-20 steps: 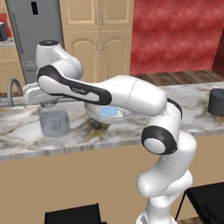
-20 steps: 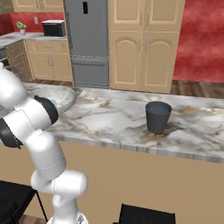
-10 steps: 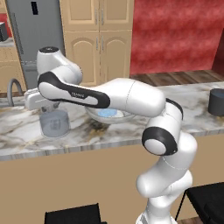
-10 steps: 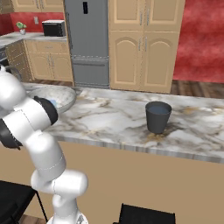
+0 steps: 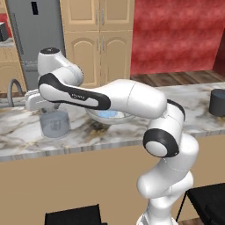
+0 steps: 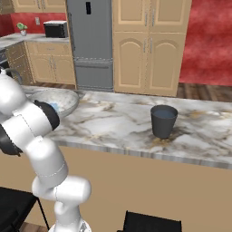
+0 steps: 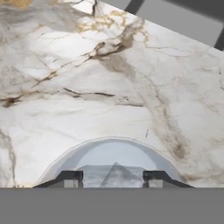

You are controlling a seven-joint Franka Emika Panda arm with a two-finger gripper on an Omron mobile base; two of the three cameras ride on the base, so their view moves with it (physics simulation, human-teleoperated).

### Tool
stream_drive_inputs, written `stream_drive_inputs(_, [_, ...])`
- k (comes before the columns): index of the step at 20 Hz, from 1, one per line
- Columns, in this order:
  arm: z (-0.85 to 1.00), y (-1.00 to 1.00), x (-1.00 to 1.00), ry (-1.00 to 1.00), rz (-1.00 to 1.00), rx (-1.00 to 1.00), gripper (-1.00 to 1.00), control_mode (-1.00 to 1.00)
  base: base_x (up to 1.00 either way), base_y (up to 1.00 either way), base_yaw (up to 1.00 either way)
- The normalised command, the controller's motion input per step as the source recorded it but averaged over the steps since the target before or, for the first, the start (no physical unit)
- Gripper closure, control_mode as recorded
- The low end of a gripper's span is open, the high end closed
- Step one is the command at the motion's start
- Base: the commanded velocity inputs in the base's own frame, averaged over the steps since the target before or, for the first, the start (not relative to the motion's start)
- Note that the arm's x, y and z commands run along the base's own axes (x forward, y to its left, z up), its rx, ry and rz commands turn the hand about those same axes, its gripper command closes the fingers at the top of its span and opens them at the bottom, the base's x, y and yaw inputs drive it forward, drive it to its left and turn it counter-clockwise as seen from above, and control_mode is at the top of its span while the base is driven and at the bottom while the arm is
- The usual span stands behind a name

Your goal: There are four ice cubes in the ice bowl. Place two ice cubes in each glass of water.

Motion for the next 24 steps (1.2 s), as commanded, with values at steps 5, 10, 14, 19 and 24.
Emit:
stream_drive_inputs(5, [0.0,0.0,0.0,0.0,-0.01,0.0,-1.0,-1.0,0.0,0.0,0.0])
stream_drive_inputs(10, [0.0,0.0,0.0,-0.01,0.0,0.01,-1.0,-1.0,0.0,0.0,0.0])
stream_drive_inputs(14, [0.3,-0.11,-0.21,-0.16,0.0,0.12,-1.0,-1.0,0.0,0.0,0.0])
stream_drive_inputs(19, [0.23,-0.36,-0.29,-0.2,0.0,0.14,-1.0,-1.0,0.0,0.0,0.0])
stream_drive_inputs(24, [-0.16,-0.28,0.02,-0.02,0.0,0.03,-1.0,-1.0,0.0,0.0,0.0])
